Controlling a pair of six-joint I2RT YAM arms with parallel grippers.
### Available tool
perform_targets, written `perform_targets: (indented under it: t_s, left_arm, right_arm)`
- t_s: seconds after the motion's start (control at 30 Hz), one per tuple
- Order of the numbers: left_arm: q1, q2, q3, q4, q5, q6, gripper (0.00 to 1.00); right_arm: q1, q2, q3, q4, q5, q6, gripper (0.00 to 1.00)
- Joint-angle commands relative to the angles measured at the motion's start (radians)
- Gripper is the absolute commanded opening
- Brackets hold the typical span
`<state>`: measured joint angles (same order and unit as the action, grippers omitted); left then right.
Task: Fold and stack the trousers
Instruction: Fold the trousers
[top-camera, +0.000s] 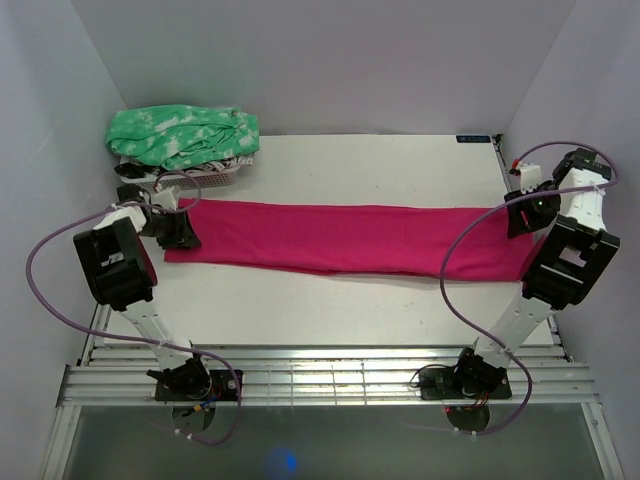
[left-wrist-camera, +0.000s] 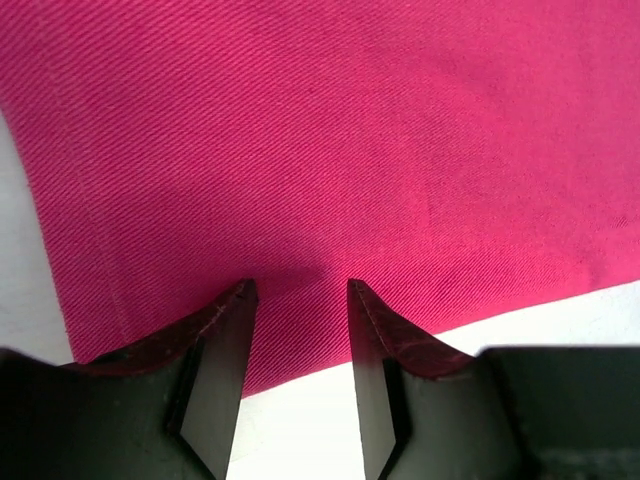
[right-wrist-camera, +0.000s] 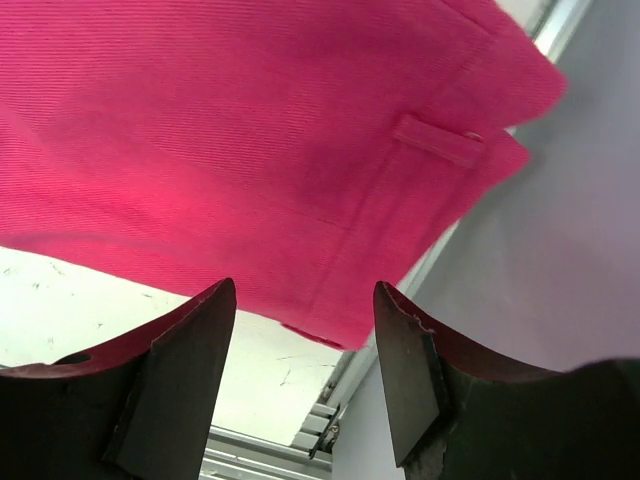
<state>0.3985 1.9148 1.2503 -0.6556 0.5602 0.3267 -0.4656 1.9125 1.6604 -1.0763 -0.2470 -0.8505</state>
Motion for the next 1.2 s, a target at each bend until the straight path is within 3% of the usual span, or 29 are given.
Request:
perform_targets:
  t_s: [0.0, 0.23, 0.37, 0.47, 0.6, 0.8, 1.0, 1.17]
  left_arm:
    - [0.055, 0.055, 0.023, 0.031, -0.183, -0.011, 0.53]
    - [0.184, 0.092, 0.104, 0.014, -0.263, 0.032, 0.52]
    - [0.212, 0.095, 0.146, -0.021, -0.217, 0.073, 0.56]
    - [0.201, 0.044, 0.129, -0.039, -0.122, 0.104, 0.60]
    - [0.148, -0.029, 0.101, -0.052, -0.045, 0.129, 0.61]
    - [0.111, -0.065, 0.127, -0.035, -0.036, 0.091, 0.61]
    - [0.108, -0.059, 0.152, -0.052, -0.039, 0.077, 0.61]
    - [0.108, -0.063, 0.104, -0.019, -0.037, 0.077, 0.61]
  right_arm:
    - [-0.016, 0.017, 0.046, -0.048, 0.008, 0.054, 0.63]
    - [-0.024, 0.029, 0.035, -0.033, 0.003, 0.082, 0.64]
    - [-0.039, 0.057, 0.070, -0.053, -0.027, 0.138, 0.63]
    - [-0.044, 0.075, 0.064, -0.083, -0.119, 0.191, 0.63]
    - [-0.044, 0.111, 0.088, -0.099, -0.361, 0.254, 0.61]
    - [-0.027, 0.195, 0.104, 0.005, -0.526, 0.366, 0.58]
    - [-0.022, 0.209, 0.024, 0.018, -0.491, 0.372, 0.60]
    - [-0.027, 0.177, -0.050, 0.024, -0.465, 0.350, 0.67]
